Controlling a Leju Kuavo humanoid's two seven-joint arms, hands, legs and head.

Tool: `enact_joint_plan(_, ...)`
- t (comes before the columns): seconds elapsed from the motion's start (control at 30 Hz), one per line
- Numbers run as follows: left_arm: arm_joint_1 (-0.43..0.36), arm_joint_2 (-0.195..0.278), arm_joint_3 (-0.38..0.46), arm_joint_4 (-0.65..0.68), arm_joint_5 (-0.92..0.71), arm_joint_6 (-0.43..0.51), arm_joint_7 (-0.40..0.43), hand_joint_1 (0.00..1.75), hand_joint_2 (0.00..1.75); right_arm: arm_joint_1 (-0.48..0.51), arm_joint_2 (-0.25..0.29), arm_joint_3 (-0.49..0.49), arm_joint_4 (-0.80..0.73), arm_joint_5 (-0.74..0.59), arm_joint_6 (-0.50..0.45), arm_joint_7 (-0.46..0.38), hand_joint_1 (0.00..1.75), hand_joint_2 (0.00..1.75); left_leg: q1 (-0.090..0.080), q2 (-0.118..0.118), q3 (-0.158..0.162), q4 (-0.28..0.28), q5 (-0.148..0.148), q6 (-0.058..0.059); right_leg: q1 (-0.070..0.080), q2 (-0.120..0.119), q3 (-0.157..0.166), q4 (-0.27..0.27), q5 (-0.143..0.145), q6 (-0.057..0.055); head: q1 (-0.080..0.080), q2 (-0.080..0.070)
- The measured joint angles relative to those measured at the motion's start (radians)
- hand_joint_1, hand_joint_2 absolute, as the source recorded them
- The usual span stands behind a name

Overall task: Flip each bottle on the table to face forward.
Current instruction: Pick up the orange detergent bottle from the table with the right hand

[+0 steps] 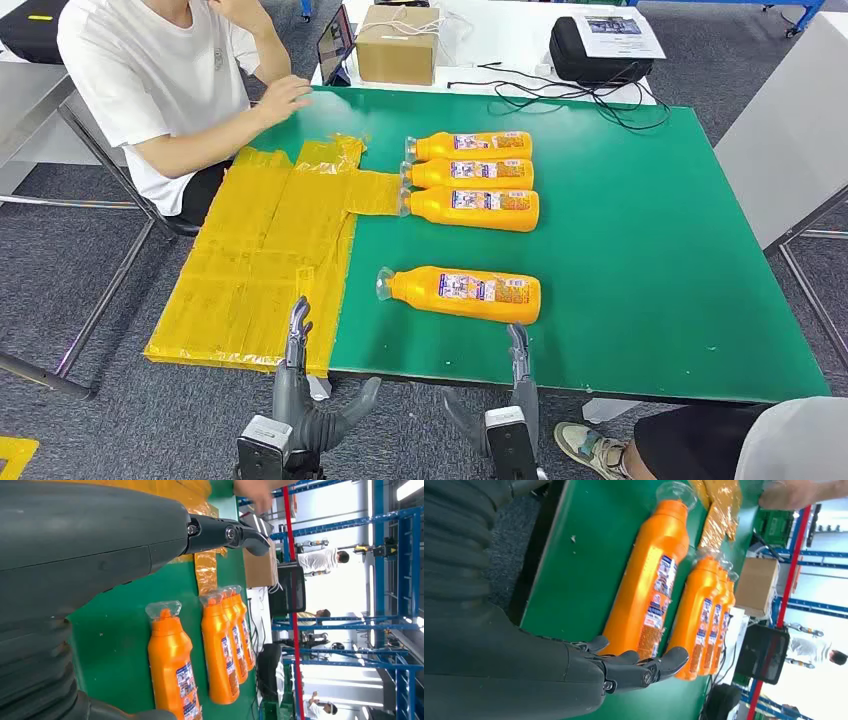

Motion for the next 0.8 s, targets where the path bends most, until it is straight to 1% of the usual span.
enact_joint_plan(0.23, -0.002, 0.002, -0.003, 0.006, 0.0, -0.018, 0.0, 0.0, 1.75, -0.003, 0.0, -0.001, 0.003, 0.035, -0.035, -0.006, 0.0, 1.75, 0.0, 0.0, 0.0, 0.0, 0.0, 0.0, 0.0, 0.0, 0.0, 0.0, 0.0, 0.0, 0.0, 0.0)
enact_joint_plan(0.63, -0.002, 0.002, -0.003, 0.007, 0.0, -0.019, 0.0, 0.0, 1.75, -0.003, 0.0, -0.005, 0.002, 0.047, -0.045, -0.004, 0.0, 1.75, 0.0, 0.0, 0.0, 0.0, 0.0, 0.0, 0.0, 0.0, 0.0, 0.0, 0.0, 0.0, 0.0, 0.0)
enact_joint_plan(0.7, -0.002, 0.002, -0.003, 0.007, 0.001, -0.019, 0.0, 0.0, 1.75, -0.004, 0.0, -0.006, 0.002, 0.08, -0.06, 0.007, 0.0, 1.75, 0.0, 0.0, 0.0, 0.0, 0.0, 0.0, 0.0, 0.0, 0.0, 0.0, 0.0, 0.0, 0.0, 0.0)
enact_joint_plan(0.8, -0.002, 0.002, -0.004, 0.008, 0.006, -0.031, 0.0, 0.0, 1.75, -0.014, -0.008, -0.015, 0.003, 0.188, -0.083, 0.069, 0.0, 1.75, 0.0, 0.0, 0.0, 0.0, 0.0, 0.0, 0.0, 0.0, 0.0, 0.0, 0.0, 0.0, 0.0, 0.0)
